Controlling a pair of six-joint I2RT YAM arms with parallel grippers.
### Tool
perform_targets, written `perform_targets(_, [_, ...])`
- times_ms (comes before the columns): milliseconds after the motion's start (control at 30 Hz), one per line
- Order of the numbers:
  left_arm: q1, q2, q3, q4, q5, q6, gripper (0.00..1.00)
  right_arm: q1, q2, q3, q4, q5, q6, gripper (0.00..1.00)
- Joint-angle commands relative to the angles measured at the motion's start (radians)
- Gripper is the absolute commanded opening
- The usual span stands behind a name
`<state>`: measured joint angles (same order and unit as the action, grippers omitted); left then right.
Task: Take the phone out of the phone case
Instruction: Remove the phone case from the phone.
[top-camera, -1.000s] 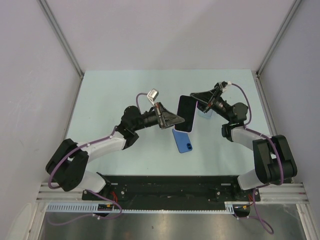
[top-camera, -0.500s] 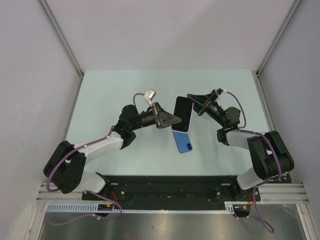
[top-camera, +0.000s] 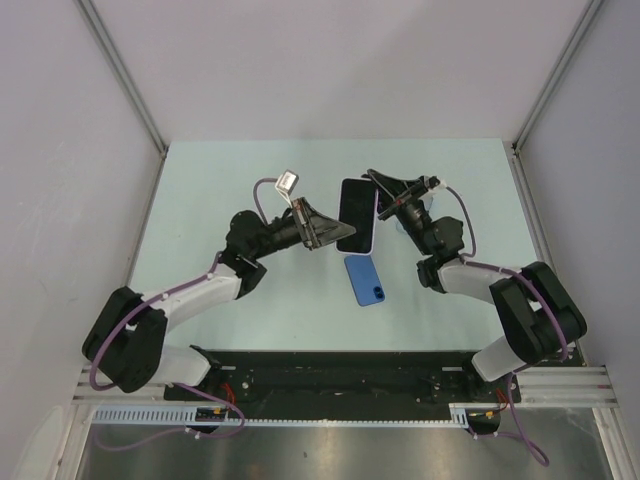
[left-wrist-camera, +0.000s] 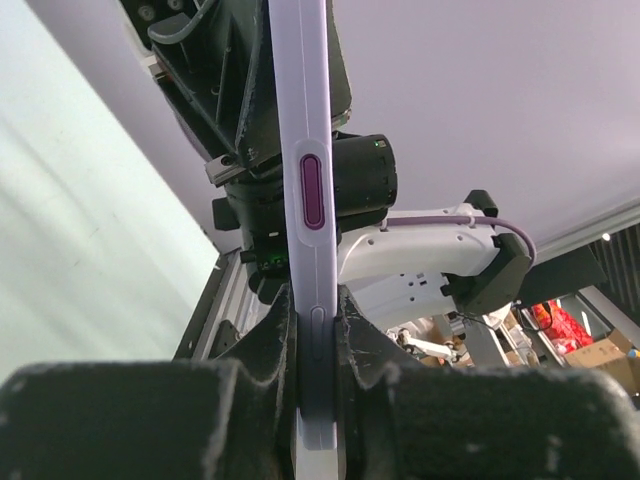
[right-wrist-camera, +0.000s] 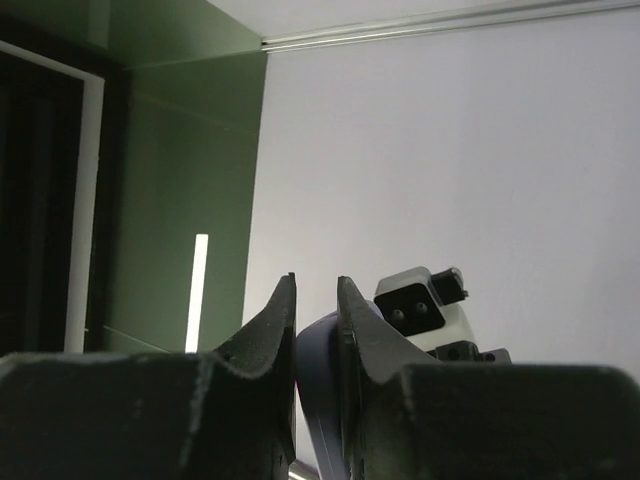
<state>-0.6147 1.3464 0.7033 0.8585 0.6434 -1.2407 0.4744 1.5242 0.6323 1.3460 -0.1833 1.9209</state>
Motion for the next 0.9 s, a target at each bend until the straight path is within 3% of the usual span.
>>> perform_targets(0, [-0.019, 0.013, 0.024, 0.247, 0.071, 0.001, 0.0, 0.115, 0.027, 0.078, 0.254, -0.048, 0.32, 0.0])
perform_targets(633, [0.007, -0.036, 0.189, 0.257, 0.167, -0.032, 0.0, 0.128, 0.057, 0.191, 0.257, -0.067, 0.357, 0.0])
perform_targets(867, [0.007, -0.038, 0.263, 0.267, 0.174, -0.06, 0.0, 0.132, 0.128, 0.377, 0.258, -0.036, 0.372, 0.0])
